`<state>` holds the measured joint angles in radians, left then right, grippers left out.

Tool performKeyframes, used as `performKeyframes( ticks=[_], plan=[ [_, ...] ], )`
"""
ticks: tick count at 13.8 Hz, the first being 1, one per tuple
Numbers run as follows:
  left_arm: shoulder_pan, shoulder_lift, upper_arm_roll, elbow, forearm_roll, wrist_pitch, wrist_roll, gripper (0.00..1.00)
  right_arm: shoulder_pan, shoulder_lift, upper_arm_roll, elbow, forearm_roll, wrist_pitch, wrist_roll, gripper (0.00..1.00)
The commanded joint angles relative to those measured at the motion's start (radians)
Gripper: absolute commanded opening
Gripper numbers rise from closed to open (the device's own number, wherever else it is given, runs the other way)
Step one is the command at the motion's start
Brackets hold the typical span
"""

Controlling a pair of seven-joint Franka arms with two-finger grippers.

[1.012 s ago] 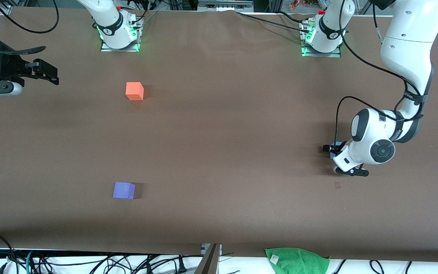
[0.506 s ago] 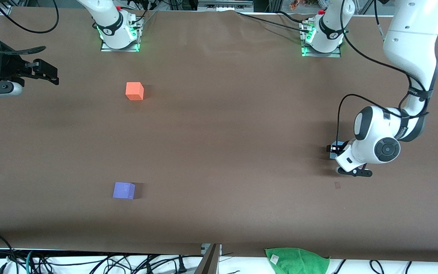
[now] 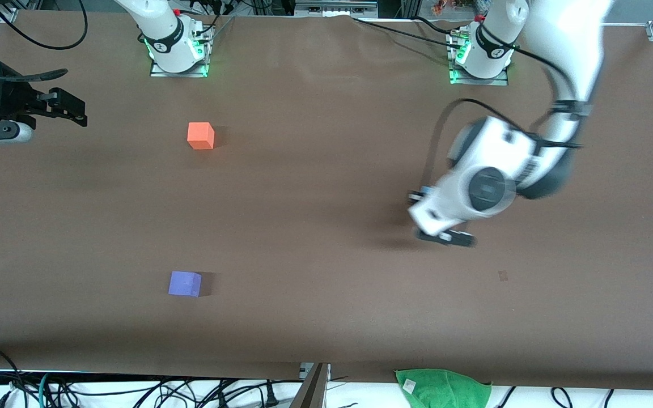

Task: Place blue block between orange and purple blocks
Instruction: 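Lift the cyan block with the left gripper and carry it toward the table middle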

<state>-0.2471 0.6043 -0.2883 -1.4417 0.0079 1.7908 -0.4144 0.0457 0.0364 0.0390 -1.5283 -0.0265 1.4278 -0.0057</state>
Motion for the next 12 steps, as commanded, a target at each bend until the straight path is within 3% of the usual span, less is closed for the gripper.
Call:
performKeyframes(
  ticks=[1,5,7,9,12],
  plan=[
    [-0.15,0.179,0.02,0.199,-0.039,-0.007,-0.173,0.11,-0.004,0.011,0.002,0.013,0.0,-0.003,-0.004,1.0],
    [-0.288,0.334,0.023,0.215,-0.039,0.235,-0.32,0.22,-0.004,0.019,-0.001,0.016,-0.001,-0.003,-0.007,1.0],
    [-0.313,0.359,0.026,0.207,-0.029,0.272,-0.32,0.29,-0.007,0.031,-0.005,0.033,-0.001,-0.003,-0.007,1.0],
    [-0.313,0.362,0.028,0.205,-0.026,0.274,-0.319,1.0,-0.007,0.033,-0.005,0.04,-0.001,-0.003,-0.007,1.0],
    [-0.305,0.347,0.029,0.207,-0.026,0.269,-0.32,1.0,-0.009,0.036,-0.005,0.04,-0.001,-0.003,-0.007,1.0]
  ],
)
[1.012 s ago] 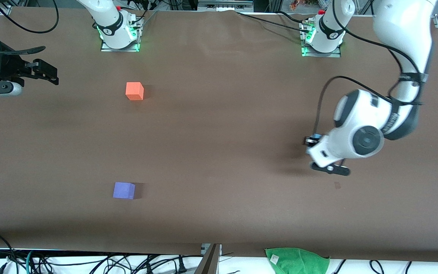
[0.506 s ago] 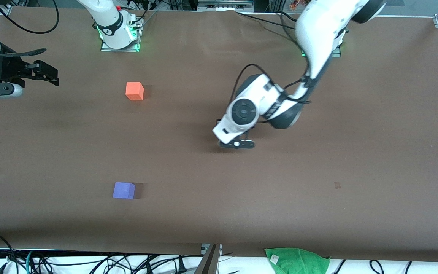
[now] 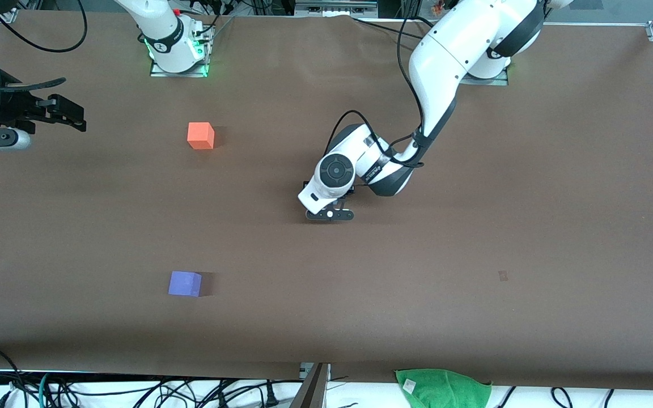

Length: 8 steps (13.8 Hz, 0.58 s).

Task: Place blue block between orange and purple blocks
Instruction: 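Lift the cyan block with the left gripper and carry it toward the table middle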

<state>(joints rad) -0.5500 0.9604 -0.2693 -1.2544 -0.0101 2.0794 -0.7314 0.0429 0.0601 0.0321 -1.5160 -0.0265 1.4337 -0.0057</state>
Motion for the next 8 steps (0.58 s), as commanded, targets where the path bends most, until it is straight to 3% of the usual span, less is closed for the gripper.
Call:
performKeyframes(
  ticks=[1,3,8],
  plan=[
    [0.001,-0.023,0.01,0.02,-0.008,-0.027,-0.003,1.0,-0.006,0.012,0.002,0.028,-0.001,-0.009,-0.007,1.0],
    [0.016,-0.063,0.01,0.02,-0.01,-0.059,-0.003,1.0,-0.006,0.018,0.002,0.028,0.003,-0.004,-0.008,1.0],
    [0.11,-0.274,0.012,0.024,0.016,-0.317,0.042,1.0,0.035,0.053,0.011,0.02,0.003,0.025,0.009,1.0]
  ],
)
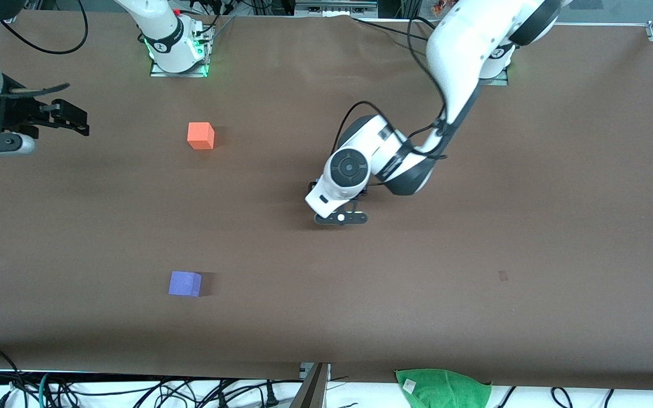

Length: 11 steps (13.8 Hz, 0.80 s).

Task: Place blue block between orange and purple blocks
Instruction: 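Lower the cyan block onto the table middle and open the left gripper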

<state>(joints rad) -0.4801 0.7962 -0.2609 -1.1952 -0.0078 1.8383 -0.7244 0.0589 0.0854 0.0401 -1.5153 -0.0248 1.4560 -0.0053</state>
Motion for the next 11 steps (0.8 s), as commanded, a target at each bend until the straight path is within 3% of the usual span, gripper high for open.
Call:
performKeyframes(
  ticks=[1,3,7,9,11],
  plan=[
    [0.064,-0.149,0.009,-0.035,0.056,-0.105,0.069,1.0,0.021,0.036,0.003,0.018,0.003,0.003,0.01,1.0],
    [0.131,-0.218,0.009,-0.034,0.147,-0.181,0.163,1.0,0.038,0.046,0.004,0.018,0.003,0.006,0.01,1.0],
    [0.41,-0.281,-0.001,-0.024,0.146,-0.203,0.389,1.0,0.074,0.094,0.004,0.018,0.029,0.041,0.011,1.0],
    [0.51,-0.328,0.0,-0.055,0.131,-0.24,0.57,1.0,0.134,0.123,0.004,0.018,0.031,0.091,0.059,1.0],
    [0.554,-0.435,0.0,-0.139,0.127,-0.3,0.568,1.0,0.194,0.155,0.004,0.02,0.034,0.134,0.169,1.0]
  ],
)
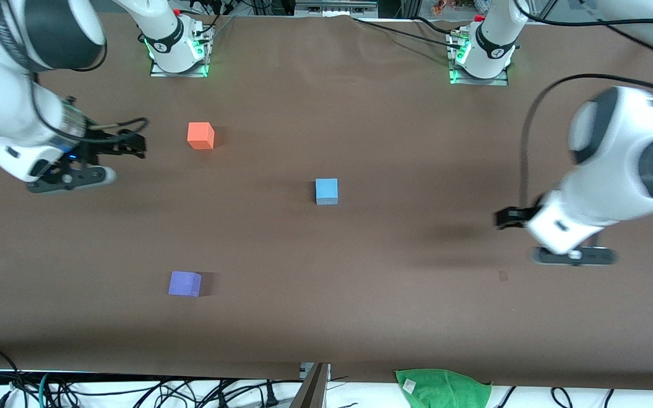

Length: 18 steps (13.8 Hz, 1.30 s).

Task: Place blue block between orange and purple blocks
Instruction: 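Lower the cyan block onto the table middle and open the left gripper, then grasp the cyan block with the right gripper while the left gripper withdraws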

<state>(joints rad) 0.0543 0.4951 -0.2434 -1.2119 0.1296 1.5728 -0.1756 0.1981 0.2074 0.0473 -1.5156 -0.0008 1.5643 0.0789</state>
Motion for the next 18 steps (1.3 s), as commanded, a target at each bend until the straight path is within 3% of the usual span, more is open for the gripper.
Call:
performKeyframes(
  ticks=[1,4,5,7,10,13,18],
  plan=[
    [0.038,-0.206,-0.019,-0.17,-0.01,-0.042,0.03,1.0,0.087,0.053,-0.003,0.02,0.01,0.055,0.113,1.0],
    [0.061,-0.473,-0.017,-0.424,-0.07,-0.024,0.048,1.0,0.184,0.116,-0.003,0.021,0.012,0.169,0.244,1.0],
    [0.067,-0.496,-0.017,-0.432,-0.071,-0.023,0.065,1.0,0.214,0.145,-0.001,0.023,0.016,0.216,0.286,1.0],
    [0.084,-0.504,-0.011,-0.413,-0.083,-0.025,0.14,1.0,0.276,0.2,-0.003,0.023,0.039,0.313,0.37,1.0],
    [0.162,-0.495,-0.008,-0.356,-0.201,-0.025,0.192,1.0,0.36,0.295,-0.003,0.026,0.039,0.486,0.473,1.0],
    [0.168,-0.48,-0.007,-0.319,-0.212,-0.028,0.183,1.0,0.458,0.384,-0.004,0.028,0.027,0.665,0.649,1.0],
    [0.214,-0.474,0.001,-0.293,-0.186,-0.025,0.185,1.0,0.52,0.486,-0.012,0.028,-0.031,0.769,0.665,1.0]
  ],
)
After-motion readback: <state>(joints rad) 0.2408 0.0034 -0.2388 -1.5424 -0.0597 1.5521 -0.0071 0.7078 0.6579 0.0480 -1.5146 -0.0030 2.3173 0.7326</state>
